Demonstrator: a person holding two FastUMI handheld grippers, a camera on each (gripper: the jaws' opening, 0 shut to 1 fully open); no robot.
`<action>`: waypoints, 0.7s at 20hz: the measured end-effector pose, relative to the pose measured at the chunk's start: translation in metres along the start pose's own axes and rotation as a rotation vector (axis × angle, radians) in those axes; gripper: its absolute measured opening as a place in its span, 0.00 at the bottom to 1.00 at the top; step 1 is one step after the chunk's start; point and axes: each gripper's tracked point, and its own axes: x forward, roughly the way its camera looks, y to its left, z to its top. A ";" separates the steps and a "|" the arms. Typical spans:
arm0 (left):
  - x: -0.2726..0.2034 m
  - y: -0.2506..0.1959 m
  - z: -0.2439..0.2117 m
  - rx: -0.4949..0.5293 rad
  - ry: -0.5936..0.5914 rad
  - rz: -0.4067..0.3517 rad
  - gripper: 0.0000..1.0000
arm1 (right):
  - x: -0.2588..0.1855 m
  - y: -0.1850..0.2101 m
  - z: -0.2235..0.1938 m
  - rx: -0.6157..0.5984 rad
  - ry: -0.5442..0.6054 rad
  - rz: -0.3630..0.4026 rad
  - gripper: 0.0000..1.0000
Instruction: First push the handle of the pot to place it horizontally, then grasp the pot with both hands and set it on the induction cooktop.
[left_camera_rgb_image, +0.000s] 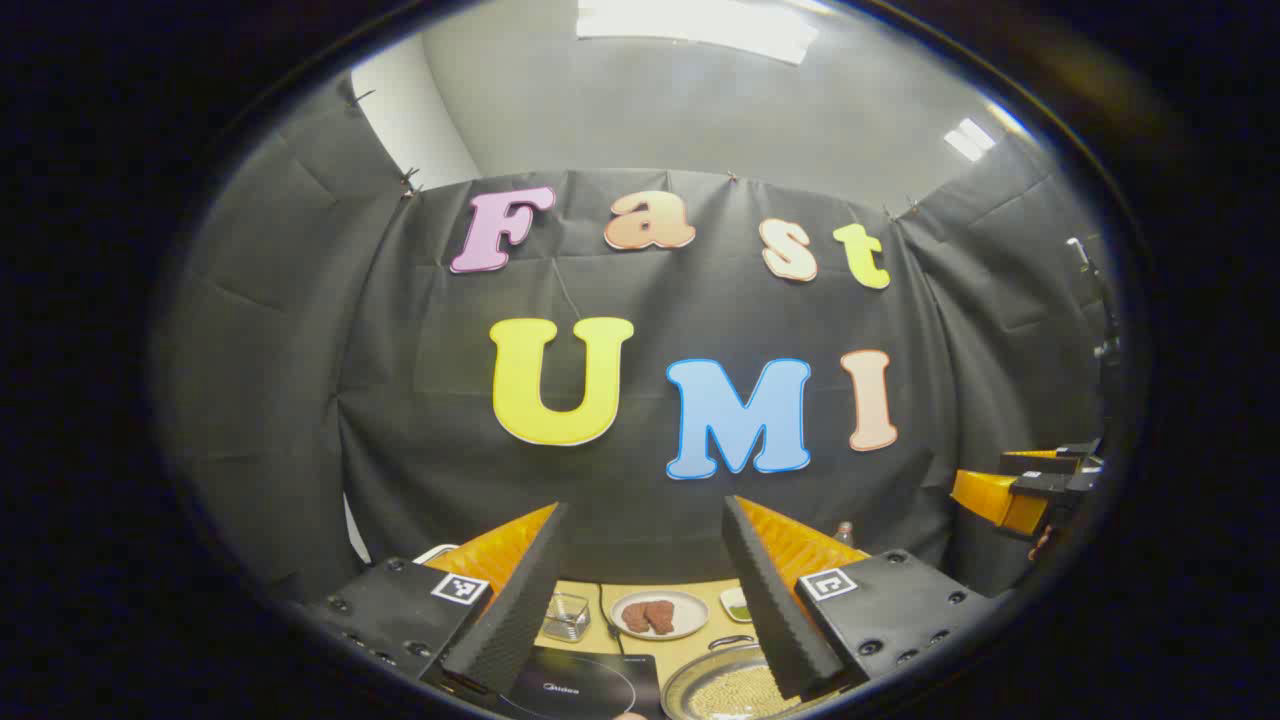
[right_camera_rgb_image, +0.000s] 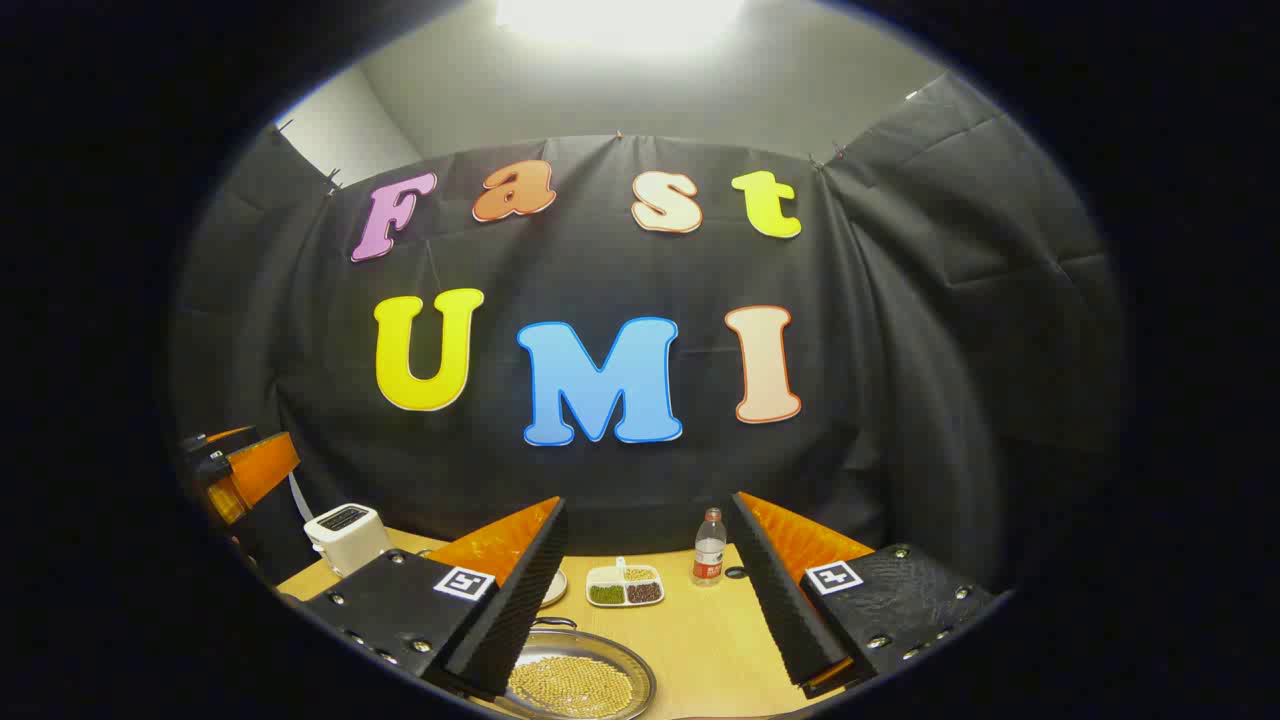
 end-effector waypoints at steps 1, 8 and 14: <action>-0.002 -0.004 -0.001 -0.013 0.002 -0.008 1.00 | 0.000 0.001 0.001 -0.002 0.000 0.000 0.97; -0.005 -0.002 0.005 -0.014 0.000 0.003 0.97 | -0.002 0.001 0.006 -0.034 -0.015 0.003 0.97; -0.003 -0.010 0.010 0.004 -0.009 -0.020 0.97 | -0.007 -0.001 0.006 -0.032 -0.018 -0.009 0.97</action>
